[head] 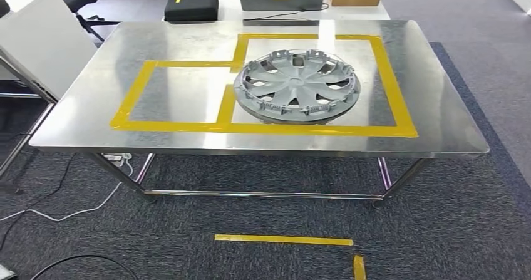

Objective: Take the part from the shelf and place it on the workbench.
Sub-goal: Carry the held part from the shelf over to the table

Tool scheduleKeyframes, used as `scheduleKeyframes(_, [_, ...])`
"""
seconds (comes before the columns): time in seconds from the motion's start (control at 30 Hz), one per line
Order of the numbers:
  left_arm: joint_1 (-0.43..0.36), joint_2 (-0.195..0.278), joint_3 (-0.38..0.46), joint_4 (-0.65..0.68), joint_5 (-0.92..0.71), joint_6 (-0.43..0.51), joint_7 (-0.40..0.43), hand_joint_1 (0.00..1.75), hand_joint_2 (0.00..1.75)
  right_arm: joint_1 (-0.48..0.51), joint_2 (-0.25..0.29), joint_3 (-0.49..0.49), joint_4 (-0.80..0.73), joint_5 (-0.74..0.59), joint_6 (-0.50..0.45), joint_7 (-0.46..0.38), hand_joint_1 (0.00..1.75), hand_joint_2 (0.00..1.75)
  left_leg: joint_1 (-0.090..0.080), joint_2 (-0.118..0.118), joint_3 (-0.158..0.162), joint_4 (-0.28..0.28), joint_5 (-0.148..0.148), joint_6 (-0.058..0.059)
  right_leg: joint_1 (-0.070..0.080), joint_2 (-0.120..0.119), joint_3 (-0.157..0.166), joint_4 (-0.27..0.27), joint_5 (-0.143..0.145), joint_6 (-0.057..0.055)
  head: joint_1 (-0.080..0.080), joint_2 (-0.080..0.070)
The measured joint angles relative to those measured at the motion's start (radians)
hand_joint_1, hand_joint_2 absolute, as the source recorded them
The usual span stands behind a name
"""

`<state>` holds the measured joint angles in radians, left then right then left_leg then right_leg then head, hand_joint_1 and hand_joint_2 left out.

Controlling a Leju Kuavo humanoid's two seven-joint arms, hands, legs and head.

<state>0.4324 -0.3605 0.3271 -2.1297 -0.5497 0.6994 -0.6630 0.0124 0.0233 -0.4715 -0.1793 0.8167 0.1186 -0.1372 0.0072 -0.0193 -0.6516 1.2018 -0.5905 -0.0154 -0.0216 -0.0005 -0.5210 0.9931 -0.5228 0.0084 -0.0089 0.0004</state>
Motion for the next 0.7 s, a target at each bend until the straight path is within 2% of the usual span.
scheduleKeyframes(0.03, [-0.001,0.000,-0.001,0.001,0.000,0.000,0.000,1.75,1.75,0.001,0.000,-0.001,0.000,0.000,0.000,0.000,0.00,1.75,0.001,0.006,-0.030,0.064,-0.025,-0.002,0.001,-0.013,0.000,0.000,-0.002,-0.001,0.000,0.000])
scheduleKeyframes(0.07, [-0.001,0.000,-0.002,0.002,-0.001,0.000,0.001,1.75,1.75,0.001,0.000,-0.002,0.000,0.000,0.000,0.000,0.00,1.75,0.002,0.009,-0.046,0.101,-0.033,-0.003,0.002,-0.023,0.001,0.000,-0.003,-0.002,0.000,0.000])
scheduleKeyframes(0.1, [0.000,0.000,-0.004,0.004,-0.001,0.000,0.005,1.75,1.75,0.001,0.000,-0.003,0.000,-0.001,-0.001,0.000,0.00,1.75,0.002,0.009,-0.043,0.098,-0.020,-0.003,0.003,-0.032,0.003,0.000,-0.005,-0.001,0.000,0.000])
scheduleKeyframes(0.13, [0.000,0.000,-0.007,0.005,-0.004,0.000,0.012,1.75,1.75,0.000,0.000,-0.004,0.000,-0.003,-0.002,0.000,0.00,1.75,0.002,0.011,-0.020,0.054,0.011,0.000,0.004,-0.038,0.007,0.001,-0.007,0.000,0.000,0.000])
scheduleKeyframes(0.17, [-0.001,0.000,-0.012,0.007,-0.011,0.000,0.021,1.75,1.75,-0.002,0.000,-0.006,0.000,-0.005,-0.005,0.000,0.00,1.75,0.001,0.014,0.017,-0.017,0.050,0.005,0.004,-0.042,0.011,0.001,-0.009,0.003,0.000,0.000])
scheduleKeyframes(0.23, [-0.003,0.000,-0.028,0.016,-0.034,-0.011,0.043,1.75,1.75,-0.004,0.002,-0.013,0.000,-0.011,-0.015,0.000,0.00,1.75,-0.003,0.021,0.082,-0.143,0.091,0.017,0.008,-0.049,0.011,0.001,-0.014,0.011,0.000,0.000])
scheduleKeyframes(0.27, [-0.005,0.000,-0.039,0.024,-0.049,-0.027,0.059,1.75,1.75,-0.005,0.003,-0.017,0.000,-0.013,-0.022,-0.001,0.00,1.75,-0.006,0.024,0.098,-0.174,0.093,0.021,0.009,-0.051,0.009,0.000,-0.017,0.016,0.001,0.000])
scheduleKeyframes(0.33, [-0.011,0.002,-0.058,0.046,-0.074,-0.079,0.094,1.75,1.75,-0.007,0.004,-0.025,-0.001,-0.013,-0.033,-0.001,0.00,1.75,-0.009,0.024,0.101,-0.187,0.087,0.028,0.009,-0.056,0.010,-0.003,-0.018,0.028,0.001,0.000])
scheduleKeyframes(0.4, [-0.022,0.003,-0.067,0.069,-0.090,-0.121,0.118,1.75,1.75,-0.009,0.004,-0.030,-0.003,-0.008,-0.036,-0.004,0.00,1.75,-0.004,0.021,0.105,-0.196,0.091,0.038,0.007,-0.044,0.009,0.007,-0.028,0.039,0.003,0.000])
scheduleKeyframes(0.43, [-0.031,0.003,-0.069,0.079,-0.095,-0.134,0.126,1.75,1.75,-0.010,0.004,-0.032,-0.004,-0.005,-0.036,-0.008,0.00,1.75,-0.001,0.020,0.107,-0.201,0.094,0.043,0.007,-0.032,-0.005,0.036,-0.046,0.043,0.006,0.000])
scheduleKeyframes(0.47, [-0.040,0.004,-0.070,0.090,-0.099,-0.146,0.134,1.75,1.75,-0.009,0.004,-0.035,-0.005,-0.002,-0.036,-0.012,0.00,1.75,0.001,0.020,0.110,-0.203,0.095,0.047,0.006,-0.018,-0.033,0.088,-0.073,0.046,0.008,0.000])
scheduleKeyframes(0.53, [-0.055,0.008,-0.072,0.108,-0.111,-0.173,0.151,1.75,1.75,-0.007,0.004,-0.041,-0.005,0.004,-0.035,-0.018,0.00,1.75,0.001,0.018,0.111,-0.203,0.092,0.053,0.006,-0.004,-0.112,0.229,-0.129,0.051,0.011,0.000])
scheduleKeyframes(0.57, [-0.062,0.010,-0.072,0.117,-0.121,-0.188,0.162,1.75,1.75,-0.005,0.004,-0.043,-0.005,0.008,-0.034,-0.018,0.00,1.75,0.000,0.016,0.113,-0.203,0.090,0.054,0.006,-0.003,-0.144,0.278,-0.138,0.052,0.011,0.000])
scheduleKeyframes(0.6, [-0.068,0.014,-0.074,0.125,-0.133,-0.205,0.173,1.75,1.75,-0.004,0.004,-0.044,-0.005,0.011,-0.034,-0.017,0.00,1.75,0.000,0.013,0.116,-0.203,0.087,0.054,0.006,-0.002,-0.159,0.289,-0.123,0.052,0.012,0.000])
scheduleKeyframes(0.63, [-0.076,0.018,-0.077,0.134,-0.146,-0.222,0.185,1.75,1.75,-0.005,0.005,-0.045,-0.005,0.014,-0.034,-0.014,0.00,1.75,-0.001,0.010,0.121,-0.203,0.084,0.053,0.006,-0.002,-0.153,0.257,-0.089,0.051,0.012,0.000])
scheduleKeyframes(0.7, [-0.093,0.027,-0.089,0.152,-0.174,-0.249,0.208,1.75,1.75,-0.011,0.008,-0.046,-0.005,0.019,-0.036,-0.002,0.00,1.75,-0.001,0.005,0.134,-0.202,0.074,0.047,0.006,0.000,-0.100,0.122,-0.004,0.047,0.012,0.000])
